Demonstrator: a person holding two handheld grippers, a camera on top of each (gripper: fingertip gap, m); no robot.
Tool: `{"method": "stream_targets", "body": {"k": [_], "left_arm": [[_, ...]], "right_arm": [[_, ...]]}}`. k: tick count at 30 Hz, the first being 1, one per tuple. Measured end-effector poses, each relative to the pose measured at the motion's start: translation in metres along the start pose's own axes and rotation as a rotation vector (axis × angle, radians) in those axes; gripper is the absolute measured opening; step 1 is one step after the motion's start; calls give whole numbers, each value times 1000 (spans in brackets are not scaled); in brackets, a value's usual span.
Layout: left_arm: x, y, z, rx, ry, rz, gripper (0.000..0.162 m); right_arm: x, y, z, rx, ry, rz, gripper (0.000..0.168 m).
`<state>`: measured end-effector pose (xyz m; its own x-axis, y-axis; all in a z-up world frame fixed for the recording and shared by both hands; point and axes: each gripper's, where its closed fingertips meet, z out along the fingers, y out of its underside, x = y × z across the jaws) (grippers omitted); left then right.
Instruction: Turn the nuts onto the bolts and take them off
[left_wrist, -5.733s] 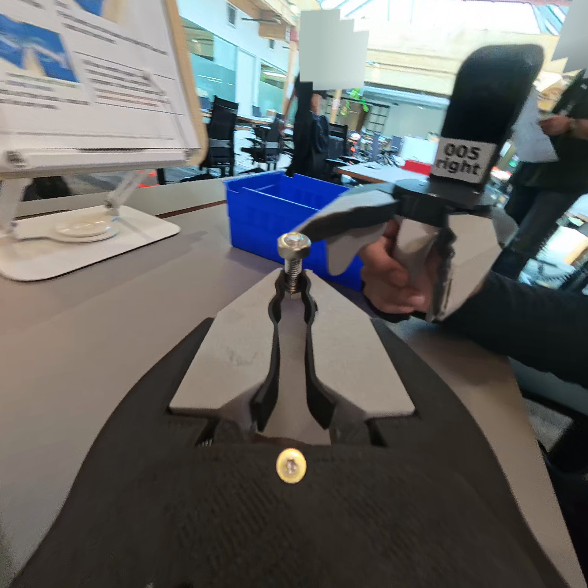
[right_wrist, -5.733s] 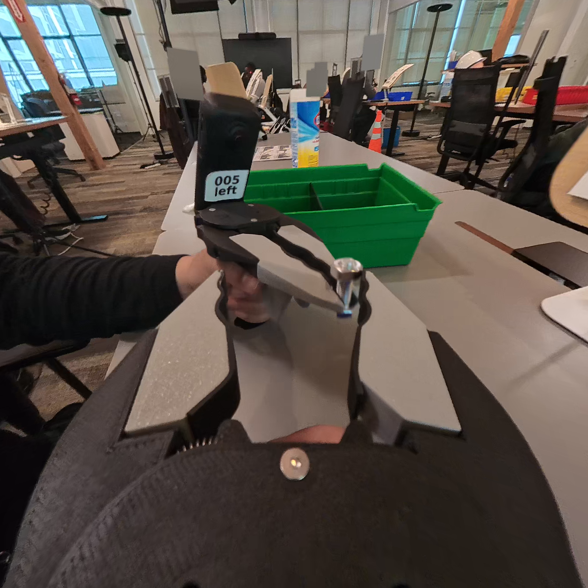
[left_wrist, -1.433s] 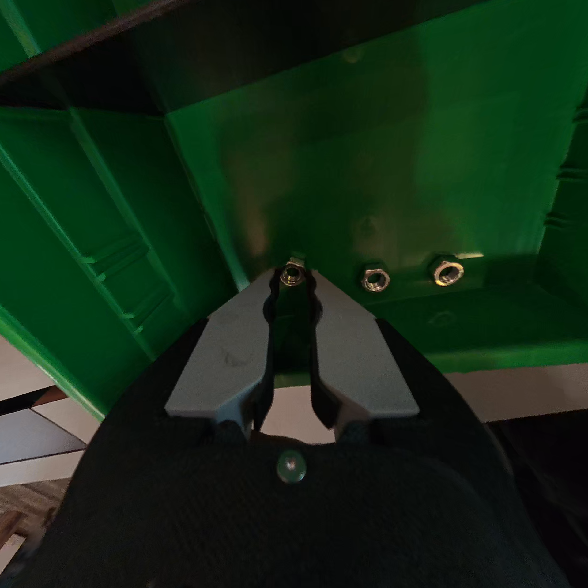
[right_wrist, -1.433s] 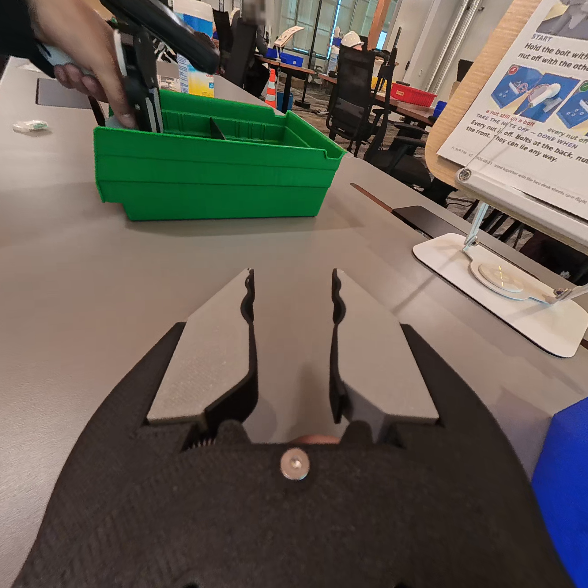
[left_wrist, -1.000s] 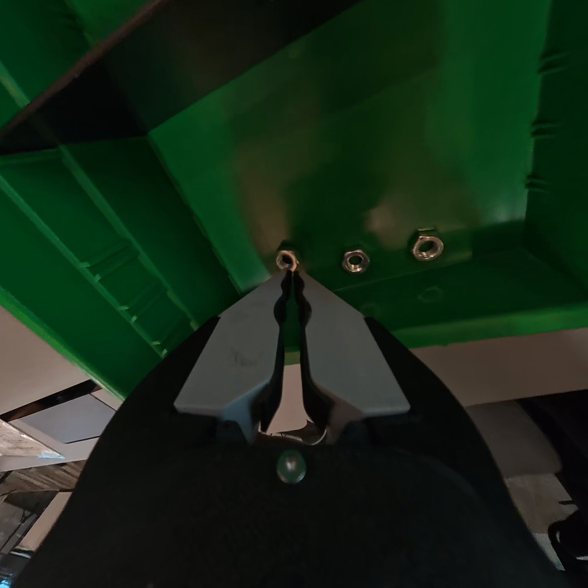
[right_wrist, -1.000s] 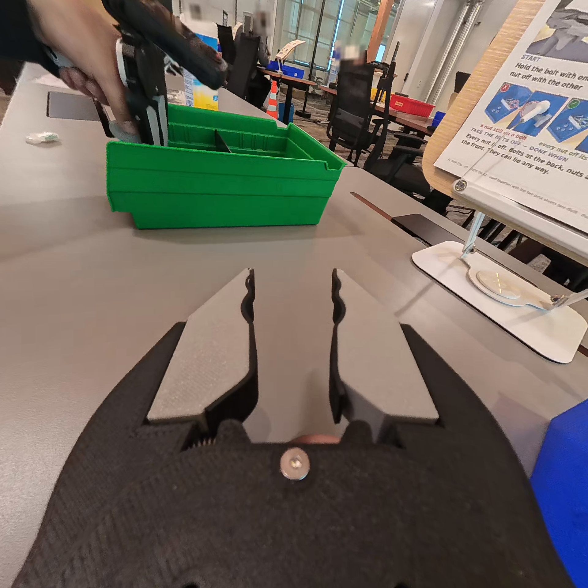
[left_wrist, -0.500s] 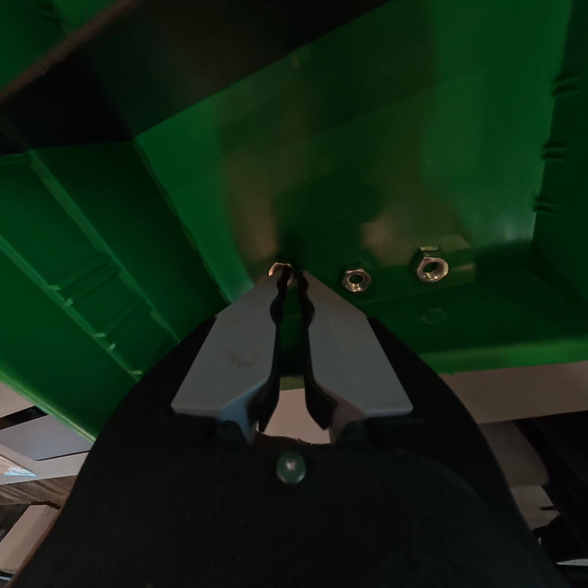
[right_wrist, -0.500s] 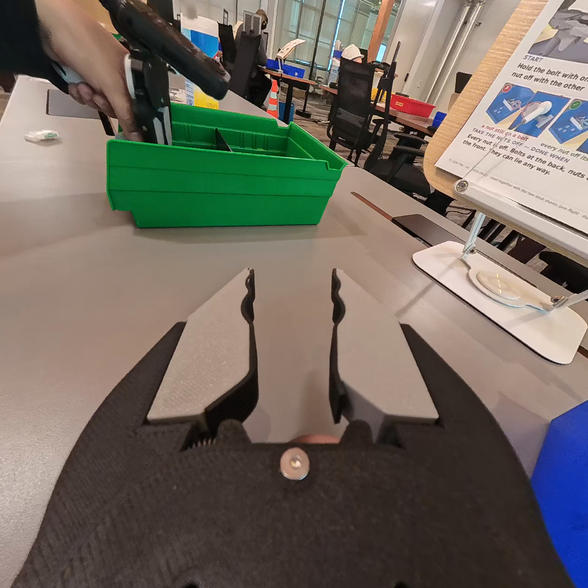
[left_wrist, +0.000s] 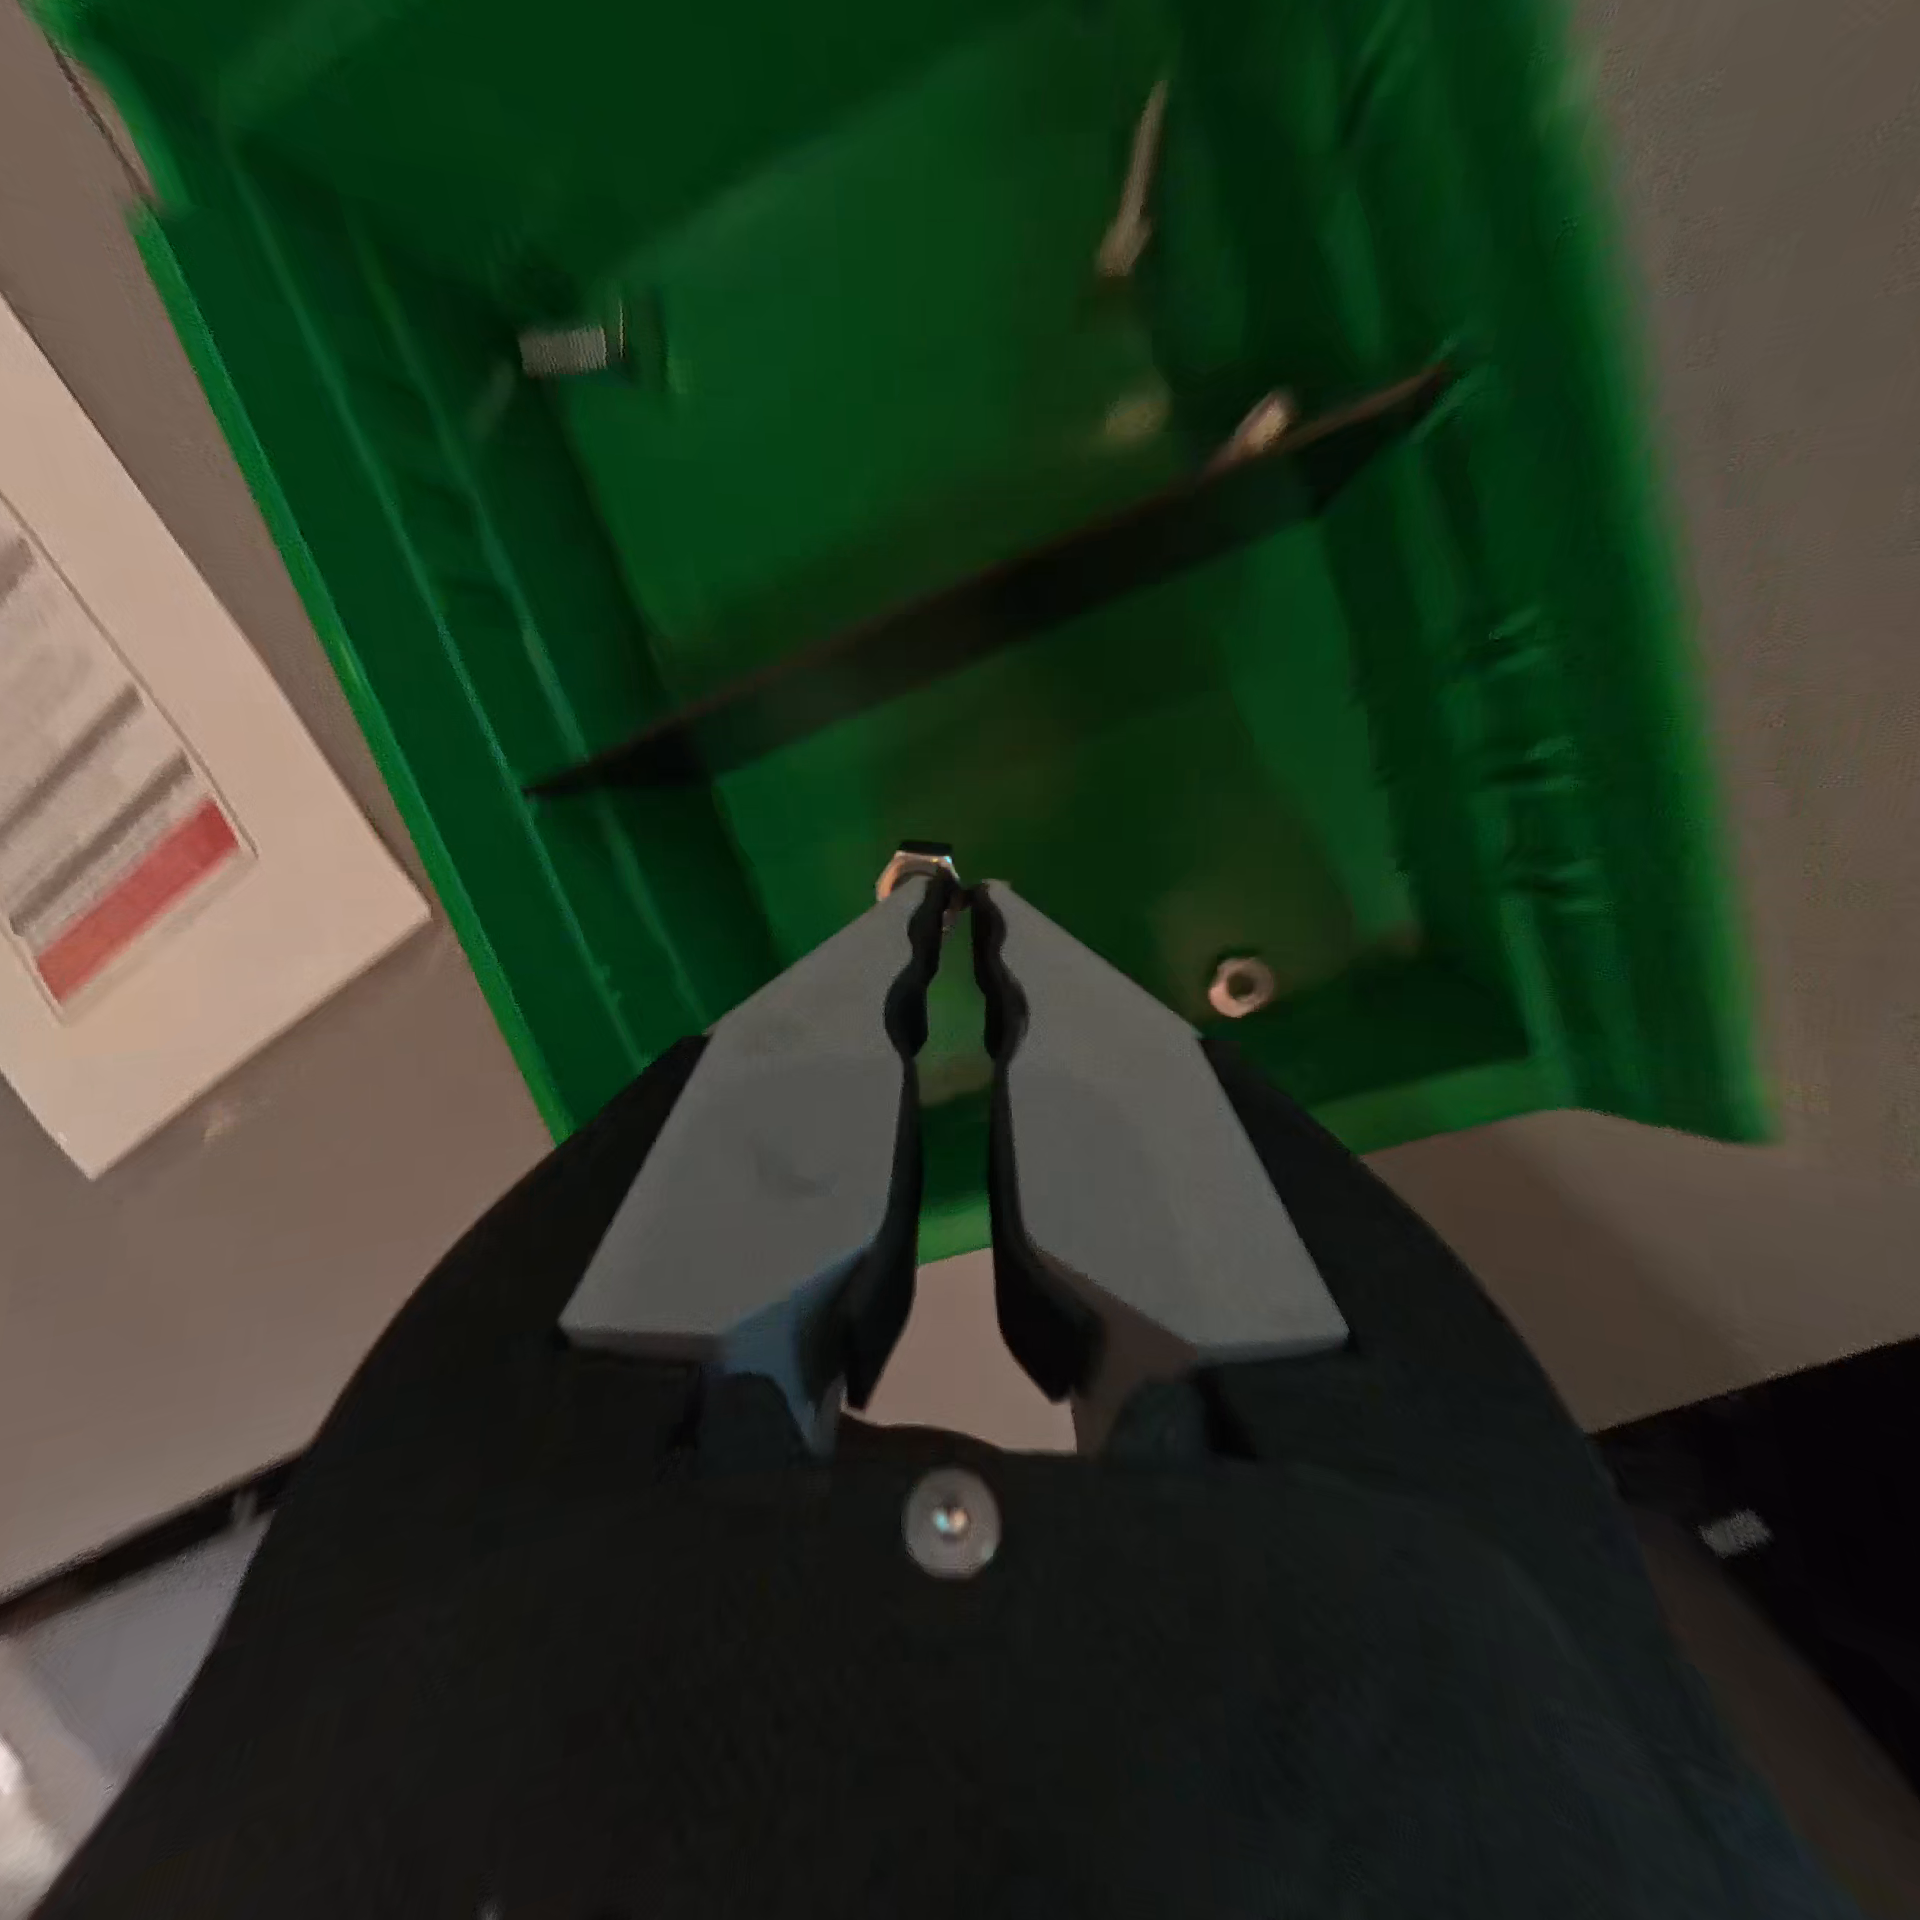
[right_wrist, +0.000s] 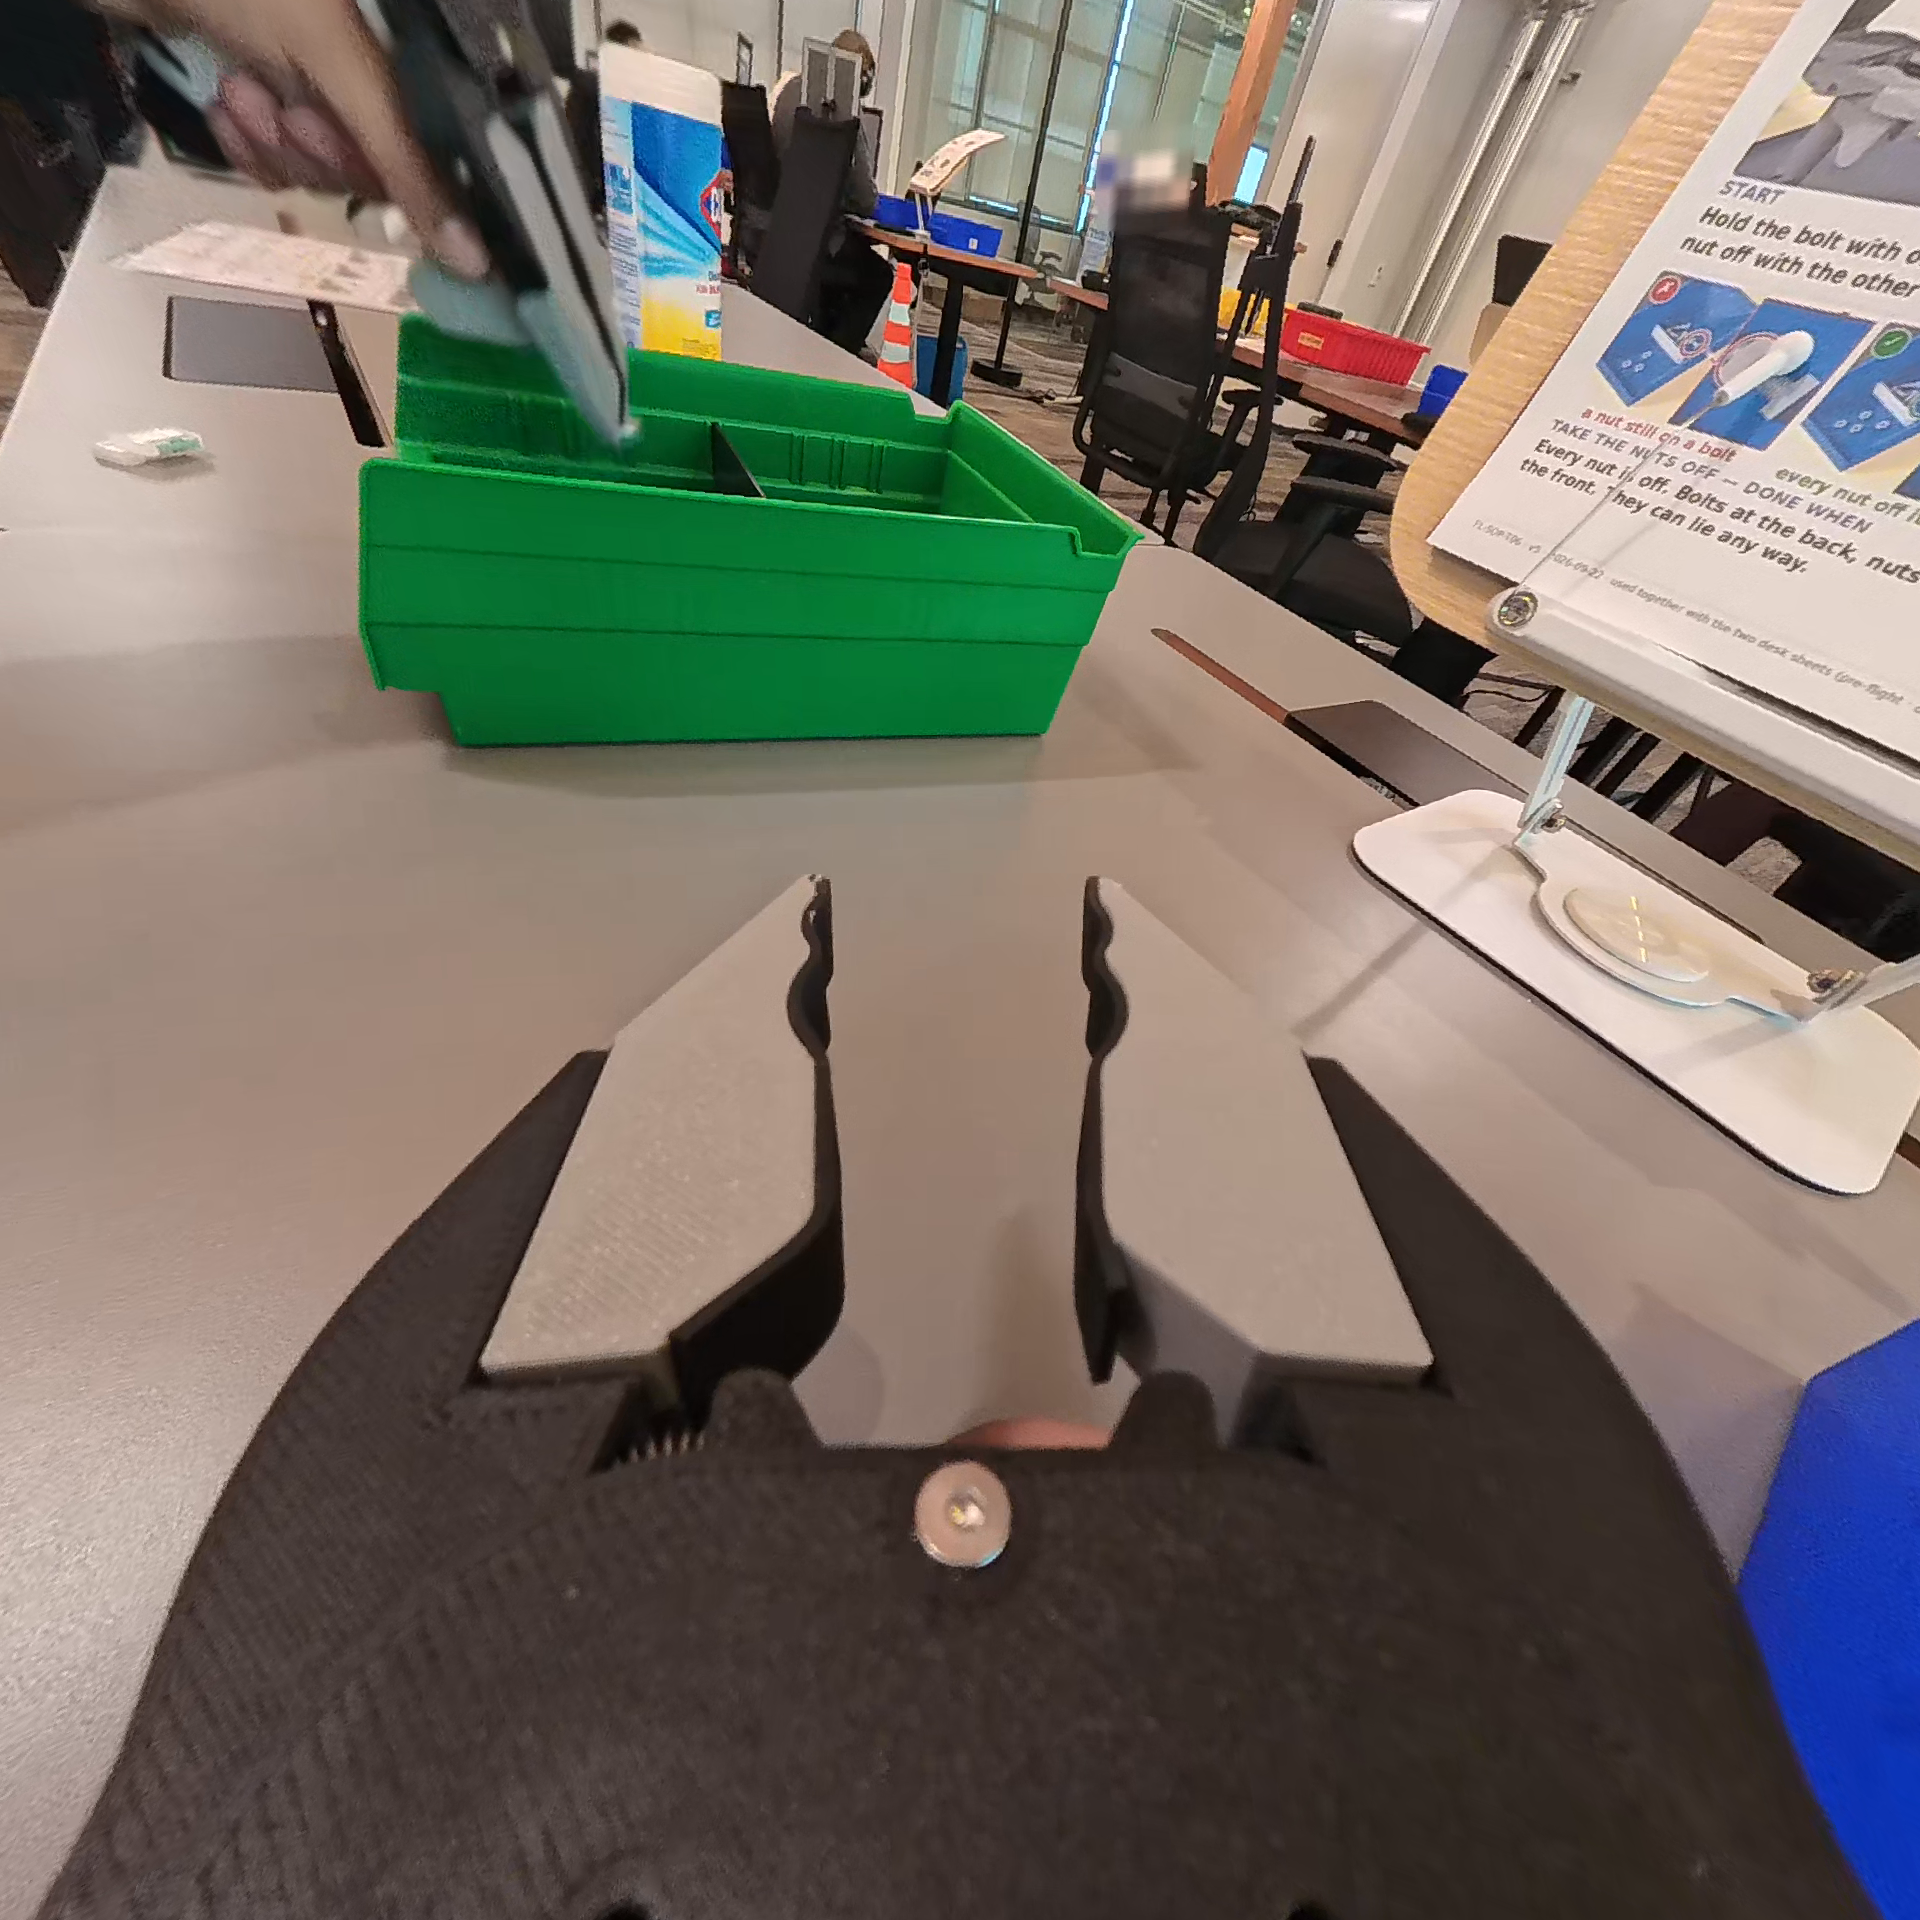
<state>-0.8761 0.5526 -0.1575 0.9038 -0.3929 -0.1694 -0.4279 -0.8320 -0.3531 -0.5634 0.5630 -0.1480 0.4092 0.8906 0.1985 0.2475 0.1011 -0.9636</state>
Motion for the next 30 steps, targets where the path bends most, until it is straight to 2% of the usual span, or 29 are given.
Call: {"method": "stream_targets", "body": {"k": [3, 7, 10, 14, 18, 21, 24, 27, 30], "left_arm": [[49, -48, -42, 208, 116, 87, 3], [148, -79, -60, 299, 242, 302, 3], [220, -79, -41, 267, 312, 453, 3], [274, -59, 21, 107, 354, 563, 3], [296, -49, 58, 26, 408, 550, 5], [298, -53, 63, 28, 423, 516, 19], [294, -62, 53, 66, 421, 494, 24], [280, -77, 24, 147, 432, 457, 24], [228, -97, -8, 231, 327, 399, 25]], "right_arm": [[6, 1, -1, -7, 32, -7, 43], [31, 7, -5, -39, 142, 23, 40], [40, 8, -8, -28, 149, 83, 41], [42, 12, -7, -34, 141, 111, 42], [37, 12, -5, -44, 134, 77, 42], [34, 11, -5, -46, 132, 49, 42], [32, 10, -5, -48, 134, 35, 41], [37, 10, -6, -51, 156, 43, 41], [40, 7, -10, -32, 158, 77, 41]]}}
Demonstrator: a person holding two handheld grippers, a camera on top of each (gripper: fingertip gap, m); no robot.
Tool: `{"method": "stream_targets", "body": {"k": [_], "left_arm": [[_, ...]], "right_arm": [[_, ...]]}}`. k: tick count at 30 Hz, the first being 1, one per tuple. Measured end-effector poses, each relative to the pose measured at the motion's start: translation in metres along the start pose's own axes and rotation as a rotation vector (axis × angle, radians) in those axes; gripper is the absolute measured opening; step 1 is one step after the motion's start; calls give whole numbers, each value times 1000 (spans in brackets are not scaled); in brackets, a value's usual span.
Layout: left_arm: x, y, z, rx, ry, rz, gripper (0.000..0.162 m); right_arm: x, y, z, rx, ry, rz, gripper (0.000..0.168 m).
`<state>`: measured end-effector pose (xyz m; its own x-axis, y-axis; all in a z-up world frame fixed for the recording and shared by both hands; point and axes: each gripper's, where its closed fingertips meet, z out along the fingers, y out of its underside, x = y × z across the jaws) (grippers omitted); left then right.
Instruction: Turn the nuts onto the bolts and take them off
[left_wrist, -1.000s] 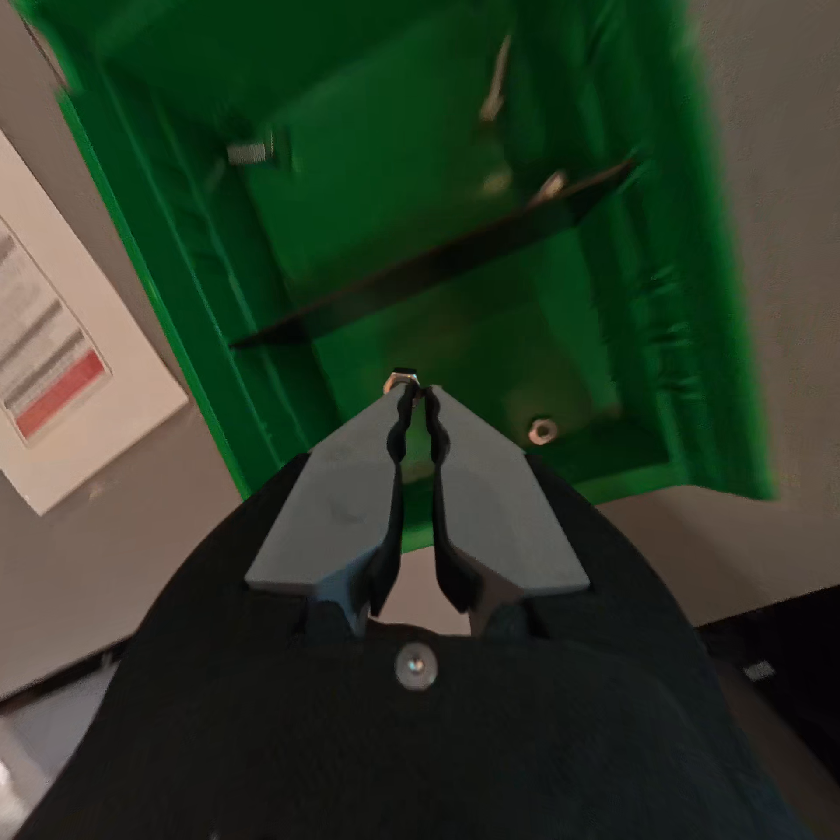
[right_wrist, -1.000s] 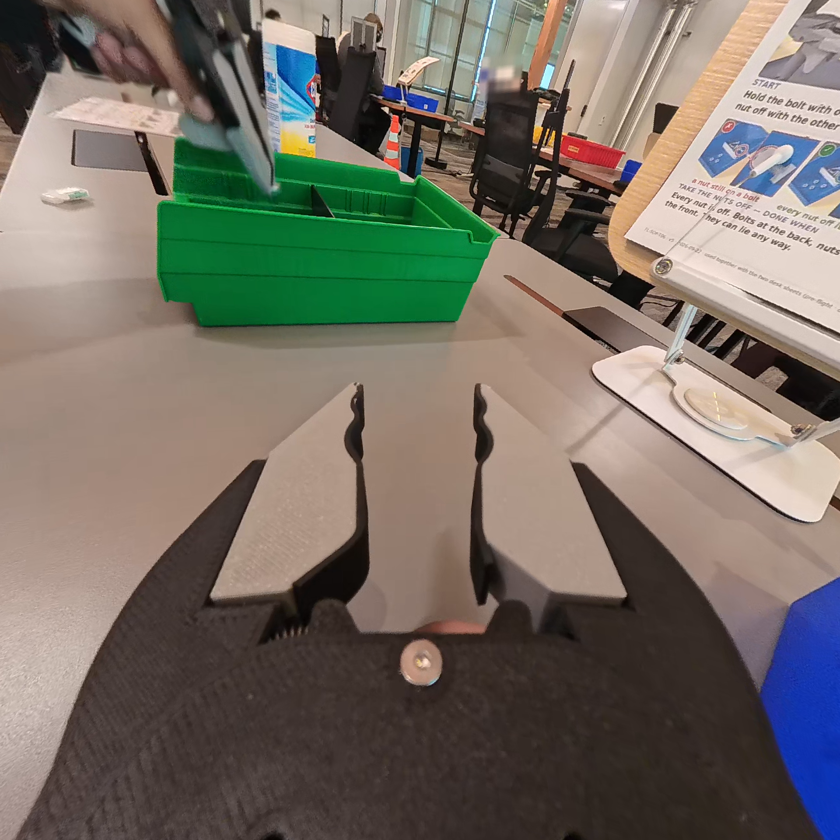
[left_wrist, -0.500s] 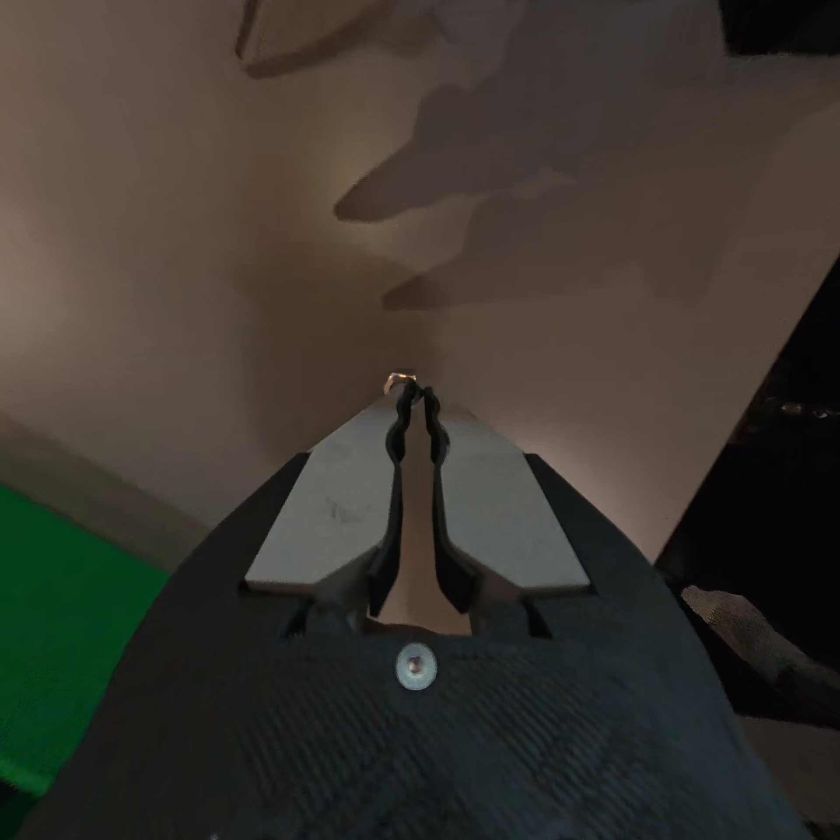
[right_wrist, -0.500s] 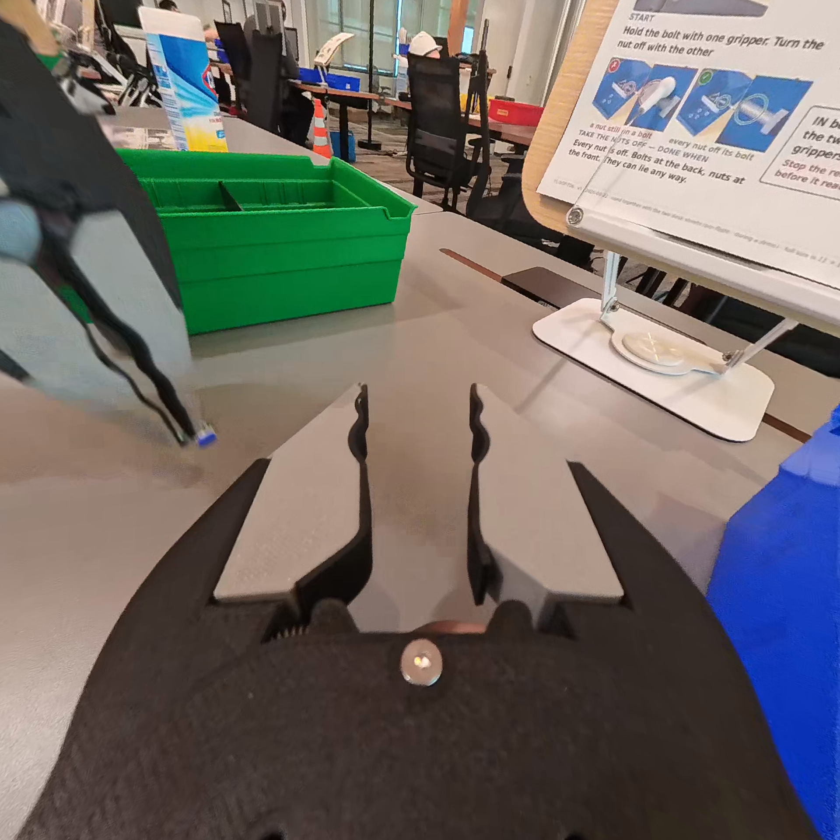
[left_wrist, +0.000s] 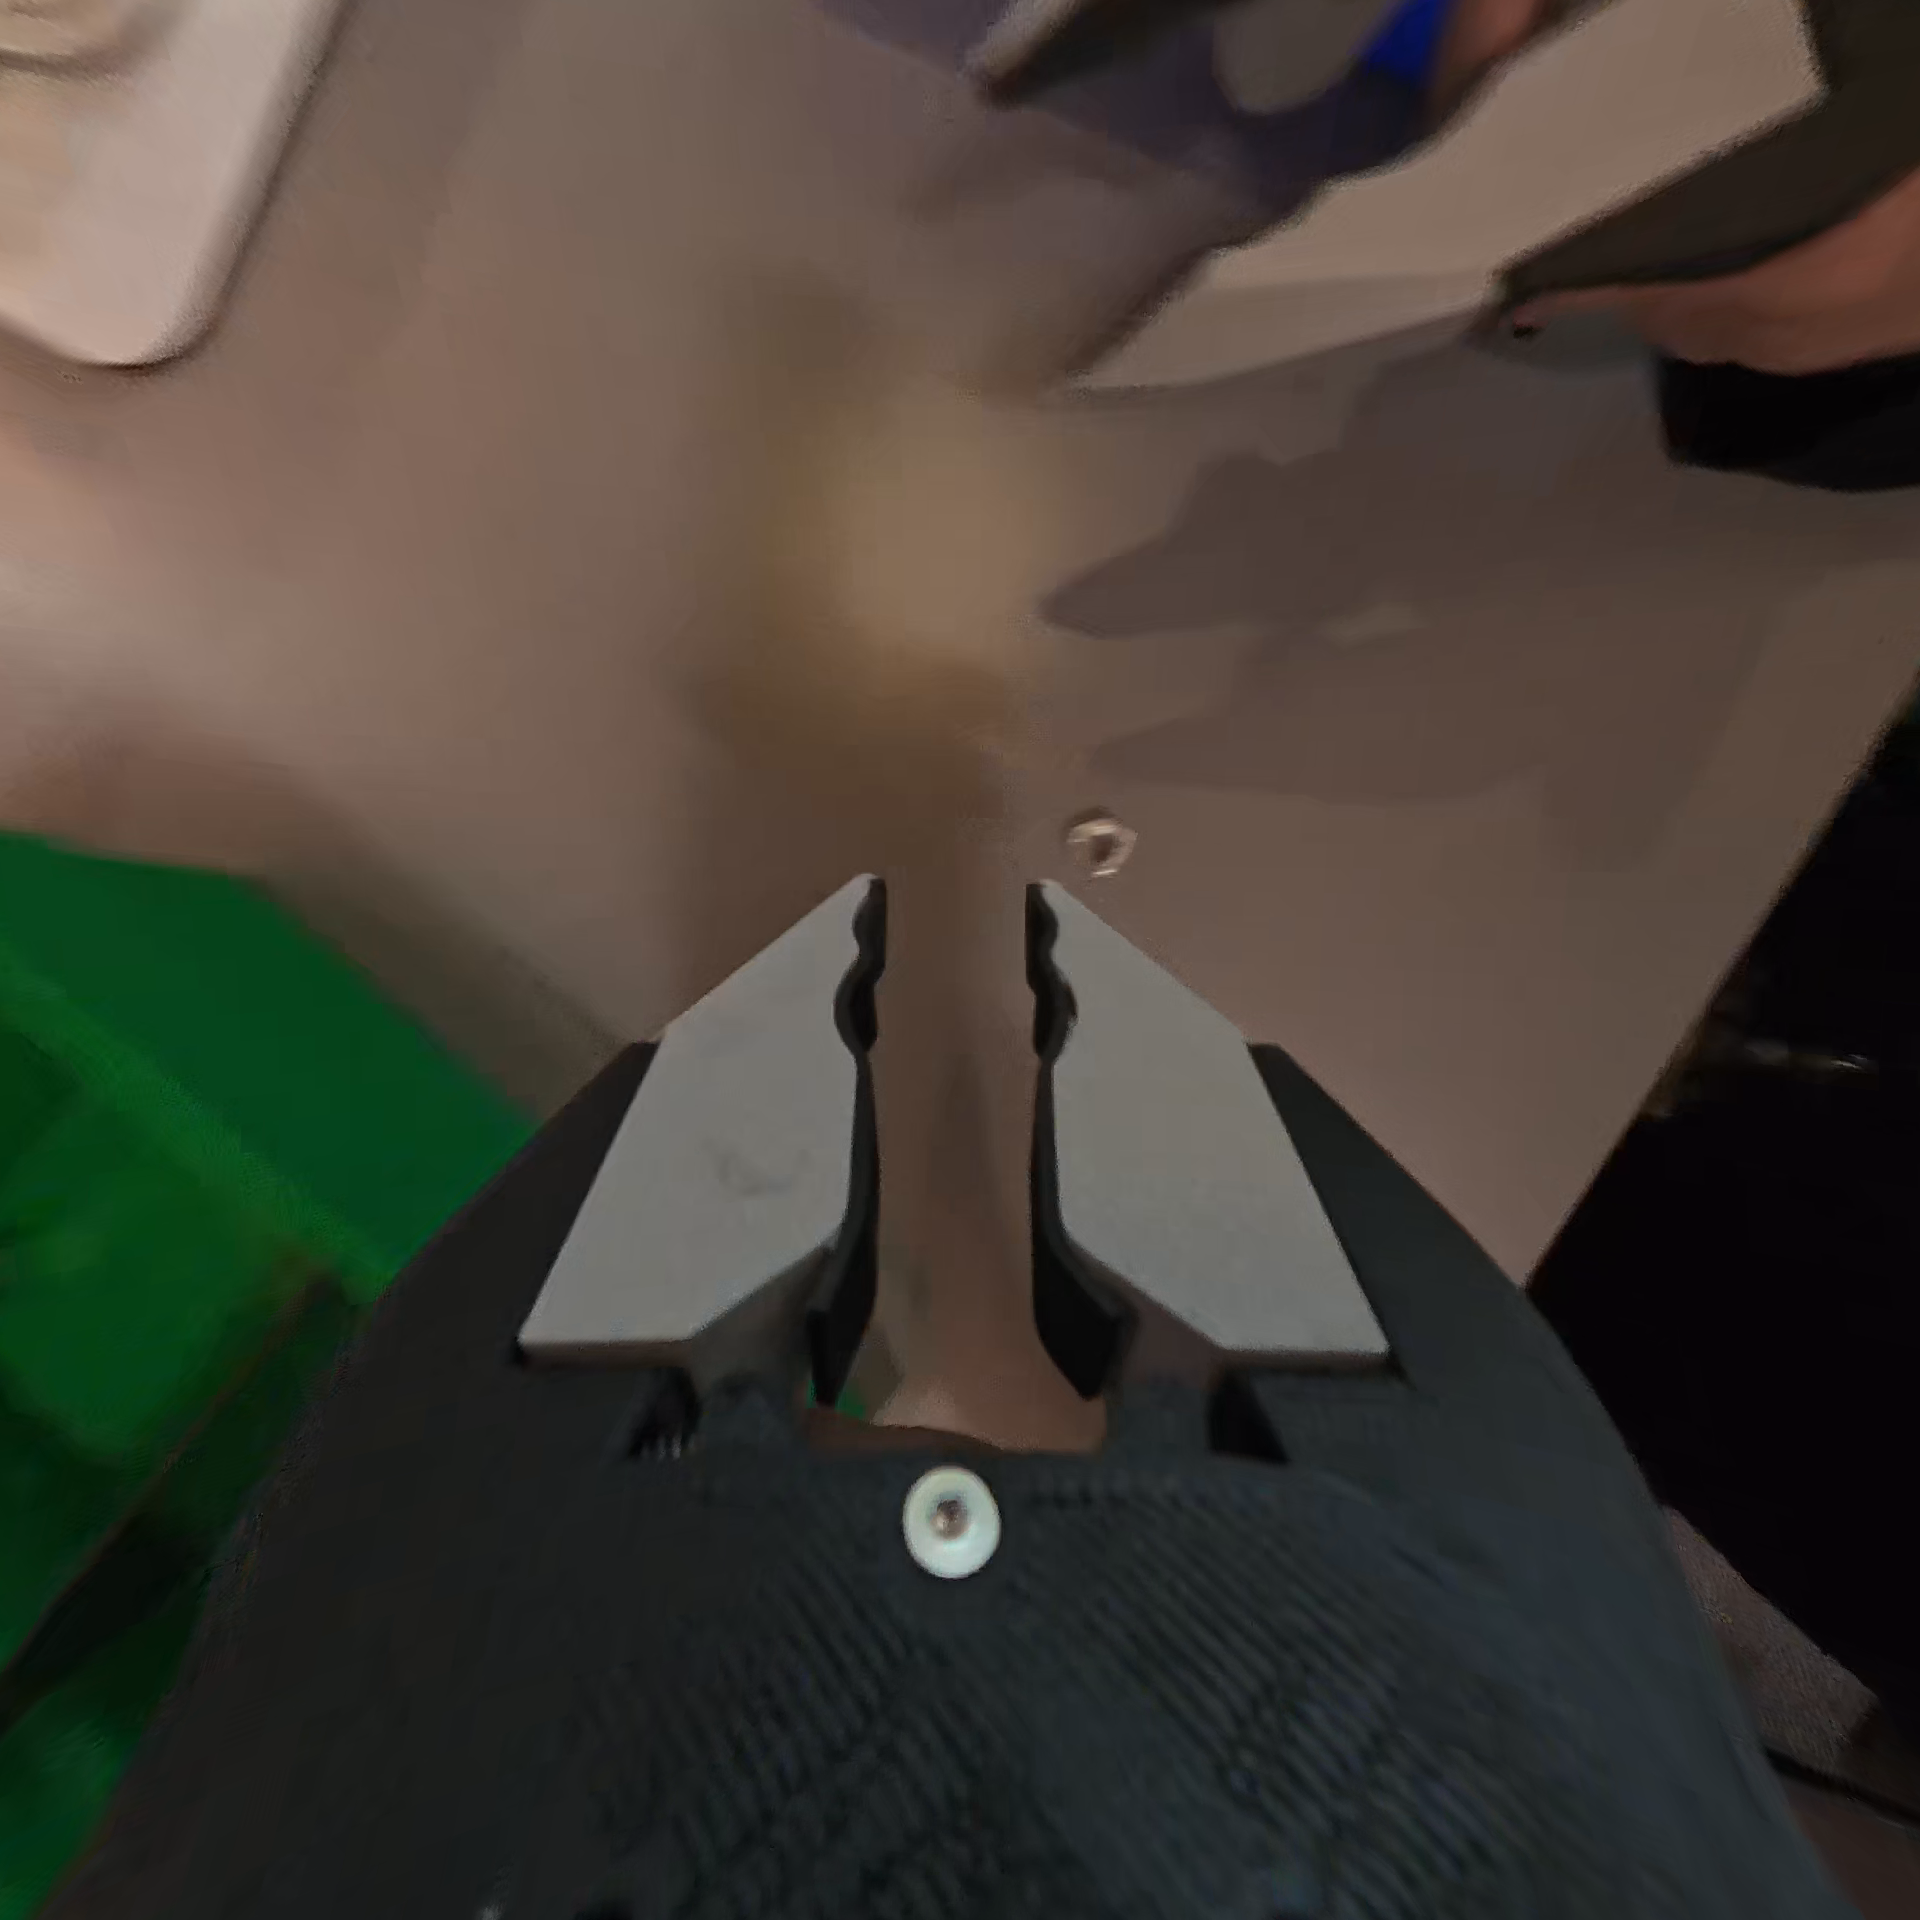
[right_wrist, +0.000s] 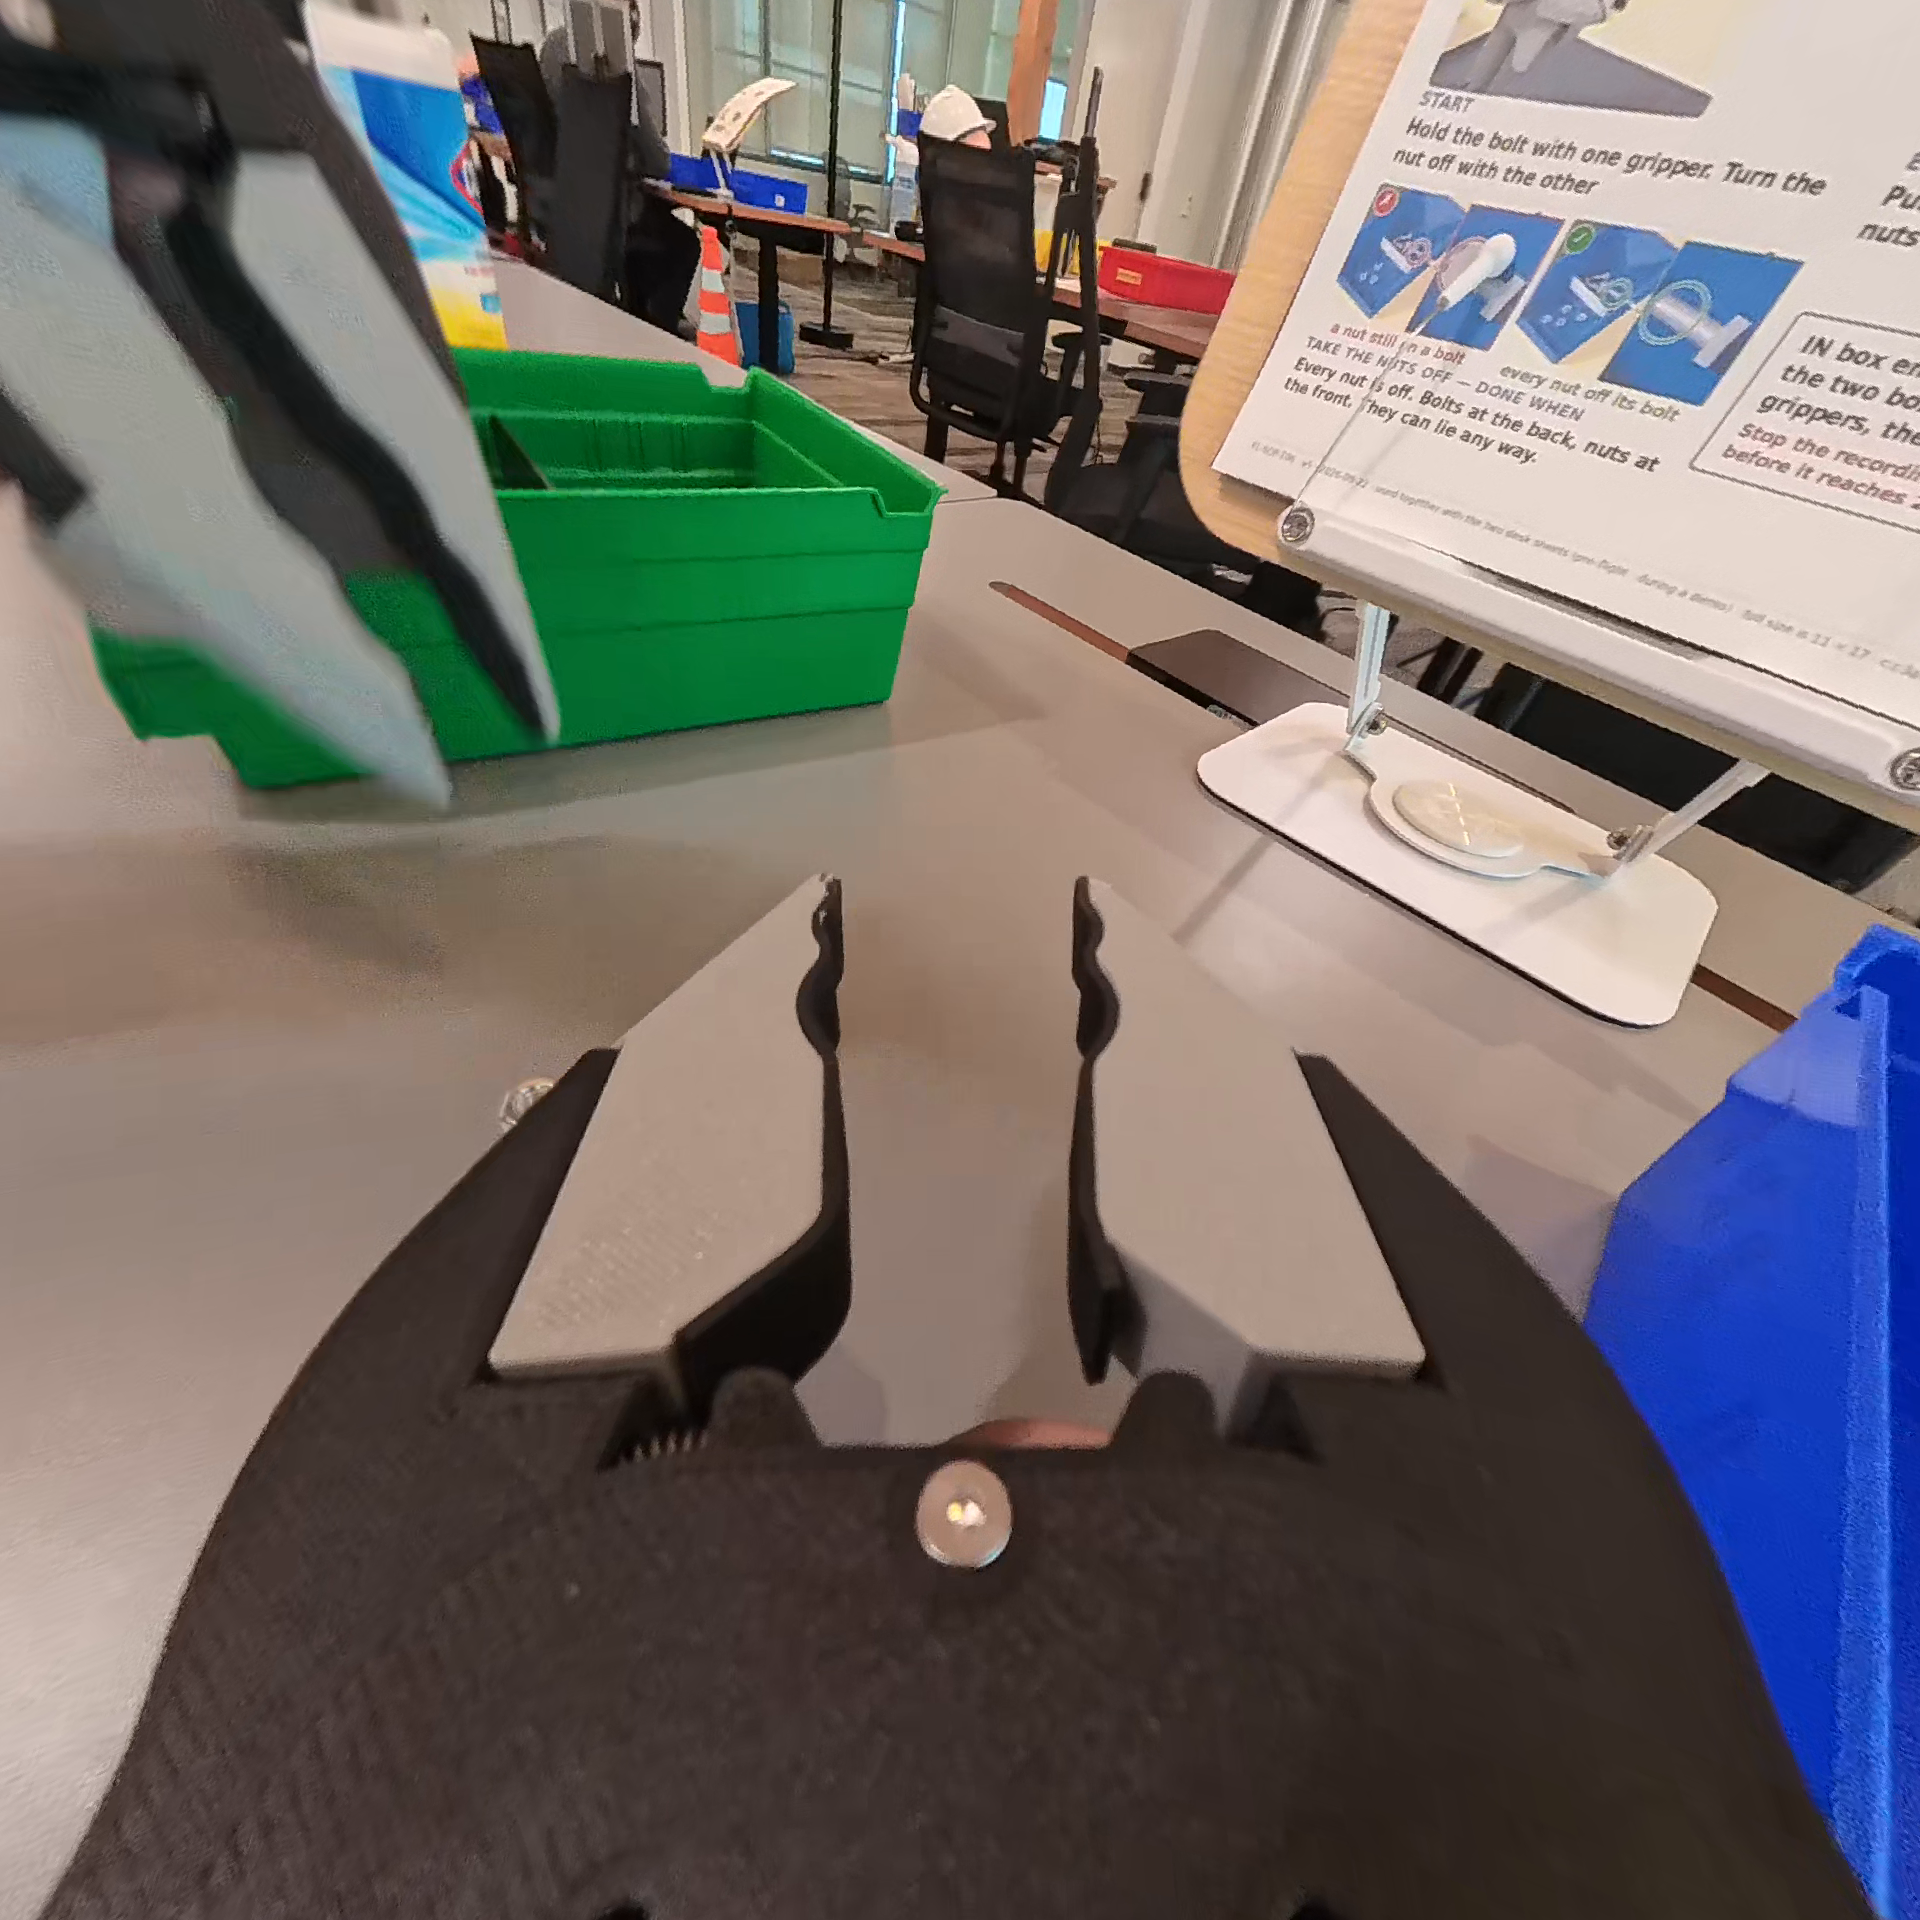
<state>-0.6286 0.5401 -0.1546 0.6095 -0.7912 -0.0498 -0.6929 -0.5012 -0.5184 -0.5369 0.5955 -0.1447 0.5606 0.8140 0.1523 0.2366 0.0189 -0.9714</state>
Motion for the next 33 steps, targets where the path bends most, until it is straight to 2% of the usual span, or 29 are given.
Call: {"method": "stream_targets", "body": {"k": [3, 6, 8, 13, 17, 21, 23, 24, 25, 30, 33], "left_arm": [[-72, 1, -44, 46, -158, -119, 25], [-157, 32, -61, -53, -350, -248, 29], [-202, 59, -55, -149, -440, -305, 29], [-260, 107, -12, -292, -458, -388, 30], [-292, 133, 11, -363, -454, -440, 29], [-310, 146, 29, -395, -418, -477, 28], [-321, 149, 32, -411, -443, -467, 22], [-320, 151, 35, -424, -428, -476, 8], [-320, 149, 36, -415, -422, -473, 5], [-312, 152, 34, -470, -408, -430, 4], [-306, 145, 32, -435, -400, -422, 4]], "right_arm": [[1, -2, -1, 8, -7, 27, 41], [-1, -2, -1, 10, -15, 36, 41], [-3, -2, 0, 6, -21, 28, 41], [-10, 2, 4, -7, -35, -3, 41], [-13, 8, 8, -29, -57, 13, 42], [-12, 8, 8, -25, -66, 37, 42], [-11, 7, 7, -19, -70, 49, 42], [-12, 7, 7, -18, -74, 57, 42], [-11, 7, 7, -17, -76, 63, 42], [-12, 6, 7, -16, -83, 73, 42], [-13, 5, 6, -14, -84, 64, 42]]}}
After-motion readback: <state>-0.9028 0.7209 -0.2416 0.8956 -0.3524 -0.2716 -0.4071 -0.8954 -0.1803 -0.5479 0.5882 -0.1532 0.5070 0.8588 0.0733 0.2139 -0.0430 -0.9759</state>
